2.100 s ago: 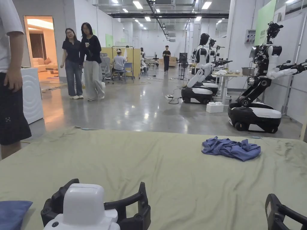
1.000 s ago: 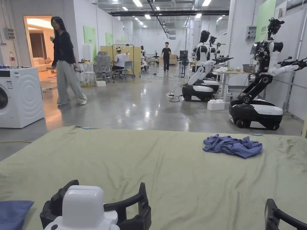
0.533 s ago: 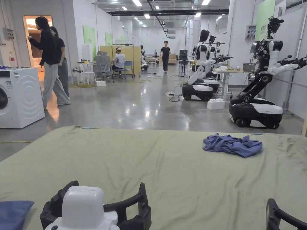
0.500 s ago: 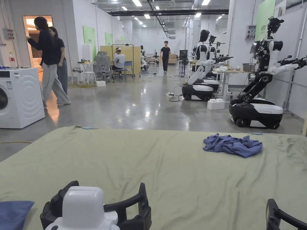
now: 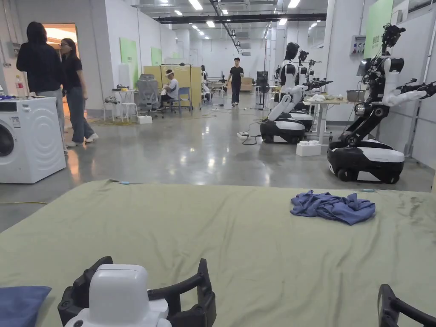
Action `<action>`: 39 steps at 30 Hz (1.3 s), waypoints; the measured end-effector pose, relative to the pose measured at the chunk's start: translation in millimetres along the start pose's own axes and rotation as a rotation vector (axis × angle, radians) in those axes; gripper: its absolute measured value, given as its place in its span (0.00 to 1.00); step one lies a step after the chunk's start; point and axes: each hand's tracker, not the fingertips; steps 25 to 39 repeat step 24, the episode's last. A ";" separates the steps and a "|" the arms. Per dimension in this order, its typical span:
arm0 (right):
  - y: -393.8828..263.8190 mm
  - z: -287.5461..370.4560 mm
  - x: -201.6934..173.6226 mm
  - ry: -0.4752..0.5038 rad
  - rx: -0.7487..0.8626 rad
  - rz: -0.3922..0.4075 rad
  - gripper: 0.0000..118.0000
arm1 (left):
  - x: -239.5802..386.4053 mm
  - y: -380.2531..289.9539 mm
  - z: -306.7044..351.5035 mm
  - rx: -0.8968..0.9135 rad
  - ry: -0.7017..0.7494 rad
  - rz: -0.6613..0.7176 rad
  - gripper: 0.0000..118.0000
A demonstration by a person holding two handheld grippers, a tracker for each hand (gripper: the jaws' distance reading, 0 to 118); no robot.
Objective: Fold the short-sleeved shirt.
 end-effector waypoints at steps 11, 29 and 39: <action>3.6 3.4 2.3 0.072 -0.041 -0.061 1.00 | -0.7 -0.1 -0.9 -0.008 0.003 0.009 1.00; 0.4 3.1 -2.2 0.023 0.002 -0.063 1.00 | 0.8 -0.9 -0.6 -0.008 0.003 0.007 1.00; 0.4 3.1 -2.2 0.023 0.002 -0.063 1.00 | 0.8 -0.9 -0.6 -0.008 0.003 0.007 1.00</action>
